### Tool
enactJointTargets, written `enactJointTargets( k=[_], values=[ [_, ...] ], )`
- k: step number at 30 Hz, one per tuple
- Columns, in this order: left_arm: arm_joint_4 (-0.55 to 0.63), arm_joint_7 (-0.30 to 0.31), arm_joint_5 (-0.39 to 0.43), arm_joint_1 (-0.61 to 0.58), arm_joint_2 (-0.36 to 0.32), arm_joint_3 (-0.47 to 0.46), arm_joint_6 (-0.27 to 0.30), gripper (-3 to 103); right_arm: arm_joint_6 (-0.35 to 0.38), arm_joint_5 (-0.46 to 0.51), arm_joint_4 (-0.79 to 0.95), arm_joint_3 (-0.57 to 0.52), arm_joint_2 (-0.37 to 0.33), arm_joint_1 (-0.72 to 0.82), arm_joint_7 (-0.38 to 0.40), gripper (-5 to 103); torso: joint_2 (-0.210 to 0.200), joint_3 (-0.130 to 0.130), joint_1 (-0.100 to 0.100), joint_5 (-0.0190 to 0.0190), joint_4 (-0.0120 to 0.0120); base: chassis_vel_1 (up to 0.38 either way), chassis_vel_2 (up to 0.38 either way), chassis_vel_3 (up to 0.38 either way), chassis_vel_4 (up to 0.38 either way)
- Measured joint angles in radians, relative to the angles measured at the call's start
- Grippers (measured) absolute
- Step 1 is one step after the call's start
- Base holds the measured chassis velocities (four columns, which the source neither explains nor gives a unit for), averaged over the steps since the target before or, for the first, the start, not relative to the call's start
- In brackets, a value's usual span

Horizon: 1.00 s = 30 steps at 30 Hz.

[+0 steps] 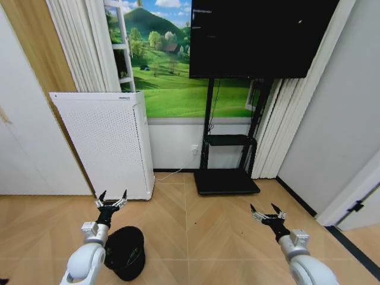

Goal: Pick up the trash bin and place the garbage on the floor into it.

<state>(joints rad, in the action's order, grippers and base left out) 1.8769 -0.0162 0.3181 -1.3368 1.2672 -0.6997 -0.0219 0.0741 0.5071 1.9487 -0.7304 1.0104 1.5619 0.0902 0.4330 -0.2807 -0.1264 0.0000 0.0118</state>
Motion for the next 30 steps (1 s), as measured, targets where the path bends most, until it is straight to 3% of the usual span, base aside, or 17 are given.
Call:
enactJointTargets(
  k=[19,30],
  values=[
    [0.000,0.000,0.000,0.000,0.000,0.000,0.000,100,0.000,0.000,0.000,0.000,0.000,0.000,0.000,100,0.074,-0.049,-0.025,0.0000,0.0000,0.000,0.000,0.000,0.000],
    [0.000,0.000,0.000,0.000,0.000,0.000,0.000,100,0.000,0.000,0.000,0.000,0.000,0.000,0.000,100,0.138,-0.088,-0.050,0.0000,0.0000,0.000,0.000,0.000,0.000]
  ],
)
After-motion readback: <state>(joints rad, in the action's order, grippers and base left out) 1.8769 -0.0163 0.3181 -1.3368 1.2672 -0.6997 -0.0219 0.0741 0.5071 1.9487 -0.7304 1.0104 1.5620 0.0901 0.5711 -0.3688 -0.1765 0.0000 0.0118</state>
